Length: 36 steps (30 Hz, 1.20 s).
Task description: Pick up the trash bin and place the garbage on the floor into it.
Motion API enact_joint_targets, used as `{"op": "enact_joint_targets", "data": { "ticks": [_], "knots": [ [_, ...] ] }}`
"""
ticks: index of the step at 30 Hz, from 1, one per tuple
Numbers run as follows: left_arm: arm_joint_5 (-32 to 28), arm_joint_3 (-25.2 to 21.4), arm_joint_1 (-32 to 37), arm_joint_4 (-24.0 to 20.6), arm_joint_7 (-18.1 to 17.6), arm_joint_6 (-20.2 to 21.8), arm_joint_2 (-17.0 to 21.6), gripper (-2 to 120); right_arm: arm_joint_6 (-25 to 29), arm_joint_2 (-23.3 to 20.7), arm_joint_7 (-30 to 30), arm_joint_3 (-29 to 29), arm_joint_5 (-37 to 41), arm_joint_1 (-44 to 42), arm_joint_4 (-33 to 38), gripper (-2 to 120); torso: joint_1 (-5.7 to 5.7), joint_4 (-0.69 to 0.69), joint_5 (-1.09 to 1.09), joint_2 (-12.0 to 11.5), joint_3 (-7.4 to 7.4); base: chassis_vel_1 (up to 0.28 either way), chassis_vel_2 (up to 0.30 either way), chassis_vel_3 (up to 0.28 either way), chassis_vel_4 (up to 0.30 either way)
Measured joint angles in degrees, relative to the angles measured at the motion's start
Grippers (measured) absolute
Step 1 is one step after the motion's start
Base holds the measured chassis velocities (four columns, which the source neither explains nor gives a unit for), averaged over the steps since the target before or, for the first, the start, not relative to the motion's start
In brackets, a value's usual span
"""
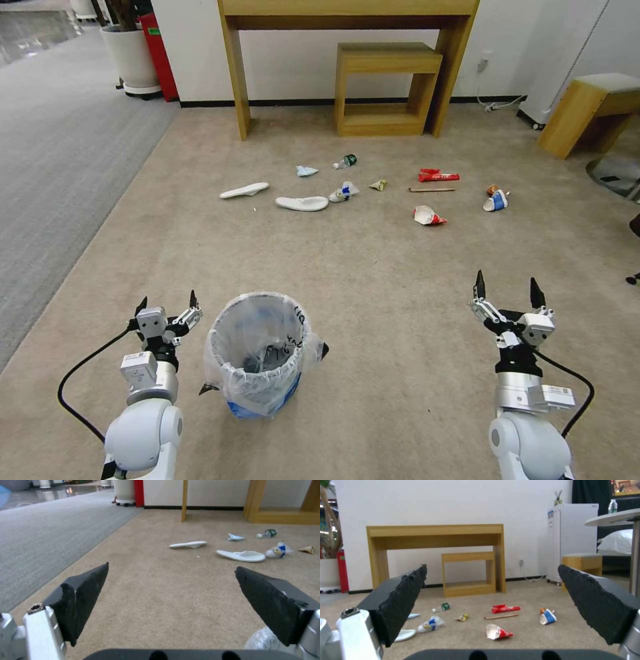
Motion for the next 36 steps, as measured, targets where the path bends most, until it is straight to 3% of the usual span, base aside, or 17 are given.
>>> {"op": "enact_joint_targets", "data": {
  "ticks": [24,36],
  "knots": [
    [0.16,0.02,-0.07,0.28,-0.22,0.87,-0.05,100,0.23,-0.15,1.00,-0.28,-0.17,0.47,-0.84,100,0.01,0.01,0.00,0.00,0.01,-0.041,0.047,0.038,-0.040],
    [-1.57,2.22,0.73,0.03,-1.73,3.01,0.97,100,-0.43,-2.87,2.80,0.02,0.81,-0.34,-1.18,100,0.01,0.00,0.00,0.00,0.00,0.000,0.000,0.000,0.000]
  ]
}}
